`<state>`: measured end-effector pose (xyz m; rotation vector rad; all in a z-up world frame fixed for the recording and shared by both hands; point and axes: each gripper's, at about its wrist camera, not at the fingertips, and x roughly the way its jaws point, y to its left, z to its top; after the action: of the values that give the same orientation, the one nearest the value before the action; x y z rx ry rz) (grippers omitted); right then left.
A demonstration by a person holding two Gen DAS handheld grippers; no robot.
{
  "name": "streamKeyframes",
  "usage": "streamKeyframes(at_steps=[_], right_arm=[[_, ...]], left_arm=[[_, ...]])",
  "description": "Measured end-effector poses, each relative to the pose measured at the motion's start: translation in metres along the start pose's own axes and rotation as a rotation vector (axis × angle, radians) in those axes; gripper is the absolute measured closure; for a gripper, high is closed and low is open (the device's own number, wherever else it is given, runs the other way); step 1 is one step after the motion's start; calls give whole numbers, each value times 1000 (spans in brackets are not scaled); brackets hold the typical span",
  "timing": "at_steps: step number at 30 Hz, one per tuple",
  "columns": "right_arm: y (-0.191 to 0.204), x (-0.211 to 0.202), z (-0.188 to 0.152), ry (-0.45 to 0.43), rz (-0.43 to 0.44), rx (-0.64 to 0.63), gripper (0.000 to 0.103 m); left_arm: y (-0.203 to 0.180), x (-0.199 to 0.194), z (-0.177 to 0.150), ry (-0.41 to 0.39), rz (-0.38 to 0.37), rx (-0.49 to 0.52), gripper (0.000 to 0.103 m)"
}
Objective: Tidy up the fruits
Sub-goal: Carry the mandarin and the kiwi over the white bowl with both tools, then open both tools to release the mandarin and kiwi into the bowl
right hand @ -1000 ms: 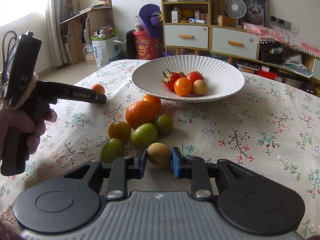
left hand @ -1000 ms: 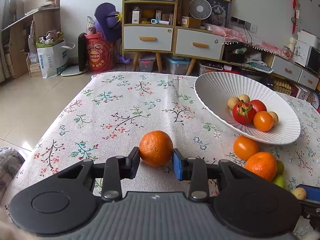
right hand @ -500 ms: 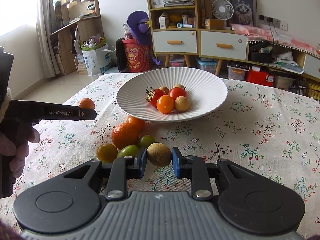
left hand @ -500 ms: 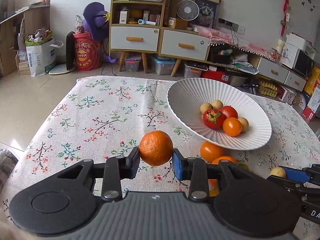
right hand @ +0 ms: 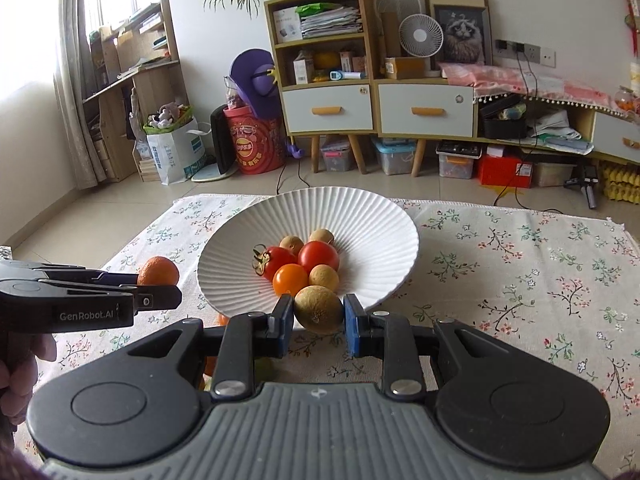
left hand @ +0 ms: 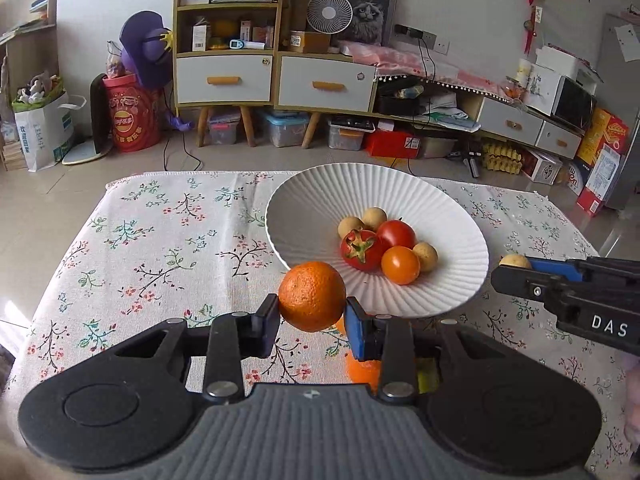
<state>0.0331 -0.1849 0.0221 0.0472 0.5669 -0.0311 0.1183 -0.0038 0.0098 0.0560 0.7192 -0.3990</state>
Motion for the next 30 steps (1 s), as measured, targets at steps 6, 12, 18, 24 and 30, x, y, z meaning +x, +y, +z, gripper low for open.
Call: streamKeyframes(at_steps=[6, 12, 18, 24, 30], right_arm=[[-4, 16, 15, 27, 25, -31, 79], [-18, 35, 20, 47, 33, -33, 79], [-24, 51, 22, 66, 53, -61, 79], [-24, 61, 27, 62, 80, -86, 79], [-26, 64, 23, 81, 76, -97, 79]], left_arm=[[-10, 20, 19, -8, -11, 72, 73], [-8, 49, 31, 8, -32, 105, 73], [1, 67, 35, 53, -47, 108, 73], [-2, 75, 42, 63, -71, 129, 73], [-6, 79, 42, 66, -99, 142, 73]])
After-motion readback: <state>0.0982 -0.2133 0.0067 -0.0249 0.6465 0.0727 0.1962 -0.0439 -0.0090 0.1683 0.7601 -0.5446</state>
